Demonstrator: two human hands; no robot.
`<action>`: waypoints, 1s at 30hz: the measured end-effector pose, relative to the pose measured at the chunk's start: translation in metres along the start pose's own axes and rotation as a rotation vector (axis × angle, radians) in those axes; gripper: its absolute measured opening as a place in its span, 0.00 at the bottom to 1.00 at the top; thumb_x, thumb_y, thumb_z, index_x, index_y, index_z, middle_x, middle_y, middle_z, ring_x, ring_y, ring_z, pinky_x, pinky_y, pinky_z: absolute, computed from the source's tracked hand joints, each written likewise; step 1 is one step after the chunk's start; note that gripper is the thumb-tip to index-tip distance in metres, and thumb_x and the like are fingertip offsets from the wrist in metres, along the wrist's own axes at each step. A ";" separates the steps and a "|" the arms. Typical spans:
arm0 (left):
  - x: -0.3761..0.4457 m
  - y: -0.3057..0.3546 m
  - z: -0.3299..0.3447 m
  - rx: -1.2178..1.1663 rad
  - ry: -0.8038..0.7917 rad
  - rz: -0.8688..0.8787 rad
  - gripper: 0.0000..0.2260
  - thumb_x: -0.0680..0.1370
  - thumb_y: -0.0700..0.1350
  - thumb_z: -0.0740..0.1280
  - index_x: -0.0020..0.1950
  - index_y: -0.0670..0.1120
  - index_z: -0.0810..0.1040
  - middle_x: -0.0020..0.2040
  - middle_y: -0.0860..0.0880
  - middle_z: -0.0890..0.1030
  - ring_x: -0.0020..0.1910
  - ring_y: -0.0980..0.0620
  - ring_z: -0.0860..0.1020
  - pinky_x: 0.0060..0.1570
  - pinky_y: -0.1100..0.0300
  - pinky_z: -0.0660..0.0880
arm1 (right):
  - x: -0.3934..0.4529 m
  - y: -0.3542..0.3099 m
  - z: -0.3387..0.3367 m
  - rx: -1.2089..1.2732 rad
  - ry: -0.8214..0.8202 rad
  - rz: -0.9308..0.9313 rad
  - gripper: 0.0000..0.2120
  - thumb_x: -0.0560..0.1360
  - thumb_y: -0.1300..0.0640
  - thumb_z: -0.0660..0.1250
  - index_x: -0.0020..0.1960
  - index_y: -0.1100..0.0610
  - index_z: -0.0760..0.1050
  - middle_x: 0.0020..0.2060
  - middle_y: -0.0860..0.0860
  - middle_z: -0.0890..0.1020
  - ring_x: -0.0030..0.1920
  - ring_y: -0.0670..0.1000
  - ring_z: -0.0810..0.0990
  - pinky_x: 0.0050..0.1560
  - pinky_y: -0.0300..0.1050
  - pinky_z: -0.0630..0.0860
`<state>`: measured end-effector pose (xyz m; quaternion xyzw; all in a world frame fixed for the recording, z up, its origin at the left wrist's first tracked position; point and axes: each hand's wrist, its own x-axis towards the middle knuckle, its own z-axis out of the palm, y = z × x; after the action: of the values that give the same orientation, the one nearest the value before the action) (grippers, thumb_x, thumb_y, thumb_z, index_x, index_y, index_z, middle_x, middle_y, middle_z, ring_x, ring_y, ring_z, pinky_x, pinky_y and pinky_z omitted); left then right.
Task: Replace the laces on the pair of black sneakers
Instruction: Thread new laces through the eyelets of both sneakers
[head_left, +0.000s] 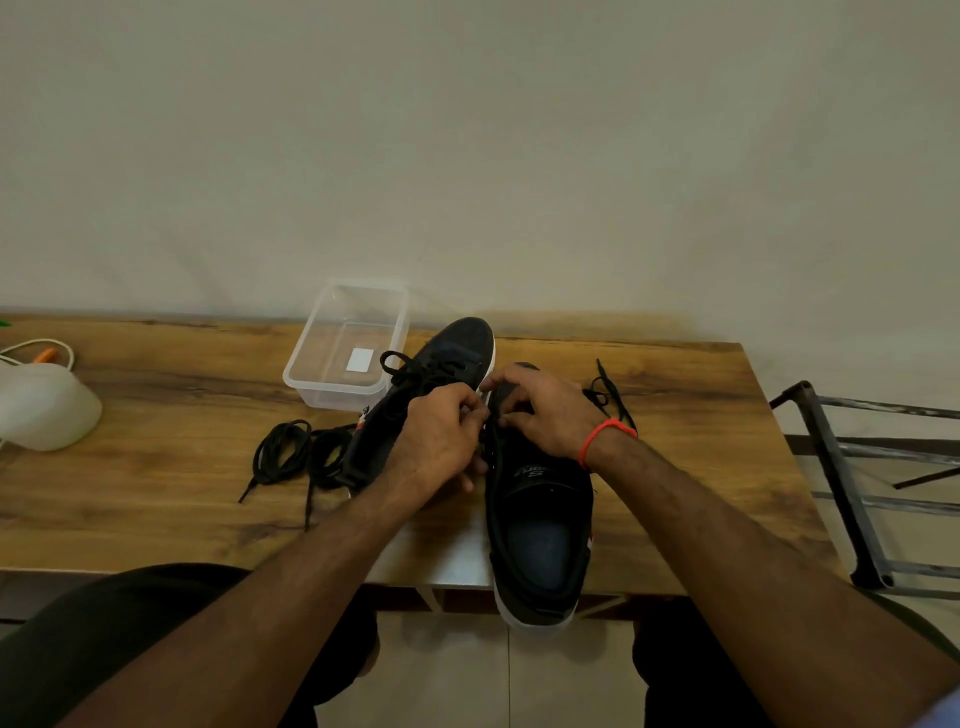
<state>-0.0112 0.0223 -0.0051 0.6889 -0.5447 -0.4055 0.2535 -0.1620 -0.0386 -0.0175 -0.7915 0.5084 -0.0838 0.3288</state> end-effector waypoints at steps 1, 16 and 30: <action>-0.001 0.000 0.001 0.032 0.019 0.019 0.06 0.85 0.46 0.62 0.57 0.46 0.77 0.38 0.46 0.83 0.23 0.56 0.80 0.23 0.65 0.74 | -0.001 0.000 -0.001 -0.052 -0.011 -0.012 0.16 0.78 0.57 0.70 0.62 0.42 0.75 0.48 0.41 0.84 0.57 0.49 0.79 0.65 0.62 0.69; 0.020 0.015 -0.049 -0.408 0.365 0.163 0.07 0.84 0.50 0.60 0.51 0.53 0.77 0.35 0.56 0.75 0.30 0.57 0.70 0.29 0.61 0.67 | -0.002 0.000 -0.007 -0.209 -0.038 -0.027 0.15 0.80 0.57 0.64 0.64 0.42 0.76 0.60 0.46 0.81 0.64 0.54 0.75 0.64 0.55 0.61; 0.006 0.041 -0.056 -0.832 0.819 0.473 0.08 0.87 0.46 0.55 0.51 0.51 0.72 0.49 0.56 0.79 0.36 0.55 0.74 0.33 0.65 0.68 | -0.005 -0.001 -0.012 -0.195 -0.021 -0.017 0.13 0.81 0.54 0.65 0.62 0.42 0.77 0.58 0.43 0.81 0.62 0.51 0.75 0.59 0.52 0.60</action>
<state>0.0138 0.0003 0.0561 0.4928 -0.3379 -0.2197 0.7712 -0.1687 -0.0390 -0.0068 -0.8250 0.5037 -0.0284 0.2546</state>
